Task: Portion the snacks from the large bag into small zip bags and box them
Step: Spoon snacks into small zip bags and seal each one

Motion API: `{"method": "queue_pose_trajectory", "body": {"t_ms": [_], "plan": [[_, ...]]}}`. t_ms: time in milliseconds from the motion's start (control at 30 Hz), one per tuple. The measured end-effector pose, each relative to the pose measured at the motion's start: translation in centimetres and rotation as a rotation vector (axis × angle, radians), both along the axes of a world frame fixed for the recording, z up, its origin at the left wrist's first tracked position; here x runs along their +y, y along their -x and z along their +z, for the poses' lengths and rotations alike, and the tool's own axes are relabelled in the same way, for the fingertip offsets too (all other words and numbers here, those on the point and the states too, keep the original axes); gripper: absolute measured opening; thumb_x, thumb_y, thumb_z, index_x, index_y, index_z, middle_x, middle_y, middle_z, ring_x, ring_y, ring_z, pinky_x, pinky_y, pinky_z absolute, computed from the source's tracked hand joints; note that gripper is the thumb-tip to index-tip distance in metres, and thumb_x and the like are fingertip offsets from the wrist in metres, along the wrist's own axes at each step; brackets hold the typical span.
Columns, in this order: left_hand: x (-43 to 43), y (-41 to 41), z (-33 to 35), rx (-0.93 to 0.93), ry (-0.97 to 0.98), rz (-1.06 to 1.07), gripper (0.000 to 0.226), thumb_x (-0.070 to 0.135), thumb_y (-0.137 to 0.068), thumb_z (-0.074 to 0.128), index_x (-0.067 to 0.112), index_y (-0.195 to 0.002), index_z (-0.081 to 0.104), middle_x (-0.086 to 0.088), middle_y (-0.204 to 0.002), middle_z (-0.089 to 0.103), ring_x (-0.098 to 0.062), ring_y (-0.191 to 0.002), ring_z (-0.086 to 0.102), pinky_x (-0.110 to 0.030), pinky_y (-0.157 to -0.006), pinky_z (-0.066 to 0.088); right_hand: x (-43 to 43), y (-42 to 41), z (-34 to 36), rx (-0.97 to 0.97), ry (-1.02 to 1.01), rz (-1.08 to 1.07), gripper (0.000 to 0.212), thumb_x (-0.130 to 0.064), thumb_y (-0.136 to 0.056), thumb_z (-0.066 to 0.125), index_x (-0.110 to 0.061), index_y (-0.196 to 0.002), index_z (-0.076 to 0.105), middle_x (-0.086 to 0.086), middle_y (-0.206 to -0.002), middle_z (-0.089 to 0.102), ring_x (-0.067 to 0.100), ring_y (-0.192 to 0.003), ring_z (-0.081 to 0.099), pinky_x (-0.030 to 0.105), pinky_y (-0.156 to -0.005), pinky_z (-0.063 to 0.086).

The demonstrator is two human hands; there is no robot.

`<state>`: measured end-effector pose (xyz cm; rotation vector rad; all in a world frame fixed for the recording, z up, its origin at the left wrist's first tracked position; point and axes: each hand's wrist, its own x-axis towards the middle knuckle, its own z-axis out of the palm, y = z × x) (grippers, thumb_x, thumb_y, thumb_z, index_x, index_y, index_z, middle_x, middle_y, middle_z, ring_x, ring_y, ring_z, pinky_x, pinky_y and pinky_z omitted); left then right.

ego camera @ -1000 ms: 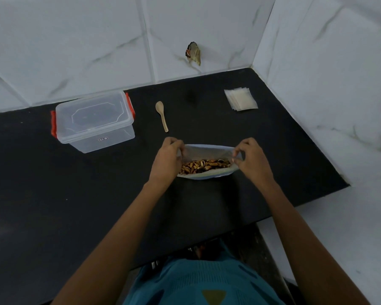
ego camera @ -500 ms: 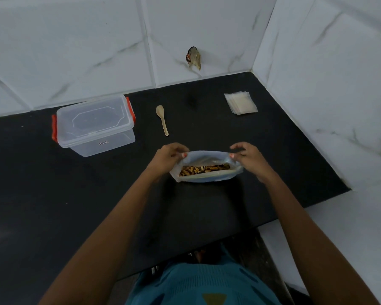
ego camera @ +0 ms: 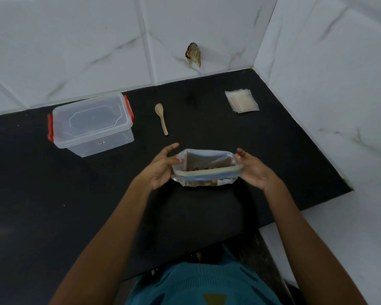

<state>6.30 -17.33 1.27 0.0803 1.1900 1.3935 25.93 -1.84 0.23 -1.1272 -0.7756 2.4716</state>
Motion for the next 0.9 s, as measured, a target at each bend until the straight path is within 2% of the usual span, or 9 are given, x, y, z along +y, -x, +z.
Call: {"method": "queue_pose_trajectory", "body": {"t_ms": [100,200,333,400,500,633,733,833,900], "plan": [[0.0,-0.2,0.3,0.382,0.165,-0.118,0.064,-0.009,-0.081,0.057,0.02,-0.134,0.034,-0.01,-0.136,0.042,-0.021,-0.11,0.049,-0.035,-0.083,0.048,-0.1,-0.9,-0.4,-0.02,0.016,0.013,0.045,0.002,-0.062,0.069,-0.018,-0.097,0.048,0.01,-0.102,0.058,0.021,-0.094,0.059,0.034,-0.069,0.059],[-0.6,-0.1,0.4,0.715,0.309,-0.205,0.056,0.004,-0.081,0.065,0.017,-0.129,0.041,-0.005,-0.136,0.041,-0.019,-0.116,0.045,-0.03,-0.085,0.043,-0.2,-1.4,0.0,-0.179,-0.083,0.042,0.03,0.005,-0.081,0.056,-0.015,-0.102,0.049,0.011,-0.106,0.056,0.019,-0.093,0.059,0.031,-0.068,0.054],[-1.6,-0.7,0.5,0.714,0.408,-0.241,0.015,0.023,-0.087,0.061,0.014,-0.098,0.056,-0.002,-0.095,0.059,-0.011,-0.082,0.058,-0.021,-0.066,0.05,-0.8,-1.9,1.0,-0.507,-0.364,0.184,0.019,-0.023,-0.087,0.062,-0.012,-0.102,0.057,0.007,-0.106,0.06,0.015,-0.095,0.059,0.025,-0.073,0.05],[-2.0,-1.0,0.4,0.704,0.418,-0.189,0.014,0.025,-0.089,0.059,0.011,-0.089,0.059,-0.001,-0.083,0.061,-0.009,-0.073,0.06,-0.019,-0.06,0.05,-1.3,-1.8,1.2,-0.66,-0.449,0.213,0.024,-0.032,-0.084,0.064,-0.012,-0.096,0.059,0.005,-0.097,0.06,0.014,-0.09,0.058,0.023,-0.069,0.051],[-2.3,-1.5,0.3,0.703,0.428,-0.102,0.015,0.023,-0.089,0.058,0.01,-0.083,0.059,-0.004,-0.082,0.063,-0.01,-0.073,0.063,-0.022,-0.066,0.054,-1.9,-1.6,1.1,-0.726,-0.431,0.175,0.021,-0.029,-0.084,0.066,-0.009,-0.086,0.059,0.007,-0.087,0.06,0.013,-0.079,0.059,0.022,-0.063,0.052],[-2.6,-2.1,0.3,0.553,0.369,-0.032,0.011,0.014,-0.092,0.053,0.006,-0.089,0.06,-0.008,-0.093,0.061,-0.014,-0.079,0.063,-0.025,-0.064,0.054,-2.4,-1.2,1.2,-0.687,-0.367,0.111,0.009,-0.012,-0.086,0.063,-0.004,-0.086,0.059,0.011,-0.083,0.061,0.015,-0.075,0.061,0.024,-0.066,0.054],[-2.5,-2.3,0.1,0.232,0.354,0.098,0.012,0.013,-0.093,0.052,0.005,-0.099,0.059,-0.01,-0.097,0.06,-0.017,-0.082,0.061,-0.028,-0.062,0.051,-2.4,-1.5,1.4,-0.577,-0.207,0.106,0.005,-0.007,-0.087,0.057,-0.004,-0.083,0.059,0.01,-0.083,0.062,0.016,-0.076,0.061,0.025,-0.068,0.053],[-2.3,-2.5,-0.2,-0.182,0.201,0.308,0.012,0.014,-0.095,0.048,0.007,-0.09,0.057,-0.009,-0.09,0.061,-0.016,-0.081,0.059,-0.028,-0.062,0.053,-2.5,-2.0,1.1,-0.437,0.01,0.1,0.01,-0.012,-0.089,0.051,-0.009,-0.084,0.059,0.005,-0.084,0.061,0.013,-0.078,0.057,0.022,-0.068,0.046],[-2.3,-2.6,-0.3,-0.322,0.123,0.377,0.016,0.017,-0.096,0.046,0.01,-0.087,0.057,-0.007,-0.084,0.063,-0.015,-0.081,0.058,-0.025,-0.063,0.054,-2.6,-2.2,0.6,-0.341,0.104,0.051,0.013,-0.014,-0.09,0.048,-0.011,-0.083,0.059,0.003,-0.085,0.06,0.012,-0.079,0.056,0.021,-0.069,0.042]]}}
